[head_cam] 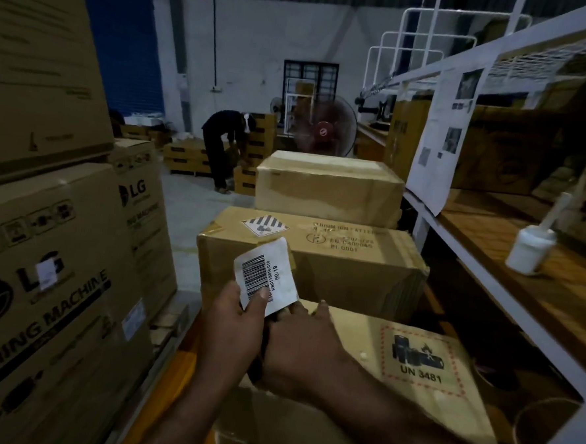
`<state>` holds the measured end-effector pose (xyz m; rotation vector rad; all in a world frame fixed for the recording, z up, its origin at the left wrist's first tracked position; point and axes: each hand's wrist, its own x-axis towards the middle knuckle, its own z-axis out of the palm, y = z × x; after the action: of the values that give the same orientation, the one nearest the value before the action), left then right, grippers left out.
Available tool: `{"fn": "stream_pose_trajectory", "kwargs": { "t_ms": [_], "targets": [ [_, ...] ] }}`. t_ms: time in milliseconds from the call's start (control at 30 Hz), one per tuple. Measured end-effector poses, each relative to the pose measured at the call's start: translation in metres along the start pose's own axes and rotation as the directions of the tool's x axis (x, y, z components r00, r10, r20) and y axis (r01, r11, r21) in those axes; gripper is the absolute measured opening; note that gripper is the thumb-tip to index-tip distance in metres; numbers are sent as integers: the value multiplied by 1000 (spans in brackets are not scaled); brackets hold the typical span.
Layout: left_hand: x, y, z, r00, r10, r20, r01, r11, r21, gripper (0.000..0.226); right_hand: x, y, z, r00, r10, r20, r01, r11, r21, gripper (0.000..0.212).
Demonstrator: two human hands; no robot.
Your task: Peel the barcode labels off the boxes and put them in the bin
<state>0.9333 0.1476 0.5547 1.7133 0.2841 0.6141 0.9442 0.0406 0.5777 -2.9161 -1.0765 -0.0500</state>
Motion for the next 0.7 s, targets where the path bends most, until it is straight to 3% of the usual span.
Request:
{"fn": "stream_pose_trajectory", "kwargs": {
  "t_ms": [333, 533, 700],
  "targets": [
    [4, -1, 5, 1000, -14, -7, 14, 999, -29, 15, 8, 8, 13, 998, 59, -33, -57, 996, 75, 81],
    [6, 1, 3, 997, -60, -42, 57, 997, -59, 25, 1, 13, 8, 992, 7, -126, 10, 990, 138, 52],
    [4, 3, -1, 995, -60, -79, 53, 995, -88, 21, -10, 15, 10, 975, -83, -206, 99, 993, 69, 42]
  ]
}}
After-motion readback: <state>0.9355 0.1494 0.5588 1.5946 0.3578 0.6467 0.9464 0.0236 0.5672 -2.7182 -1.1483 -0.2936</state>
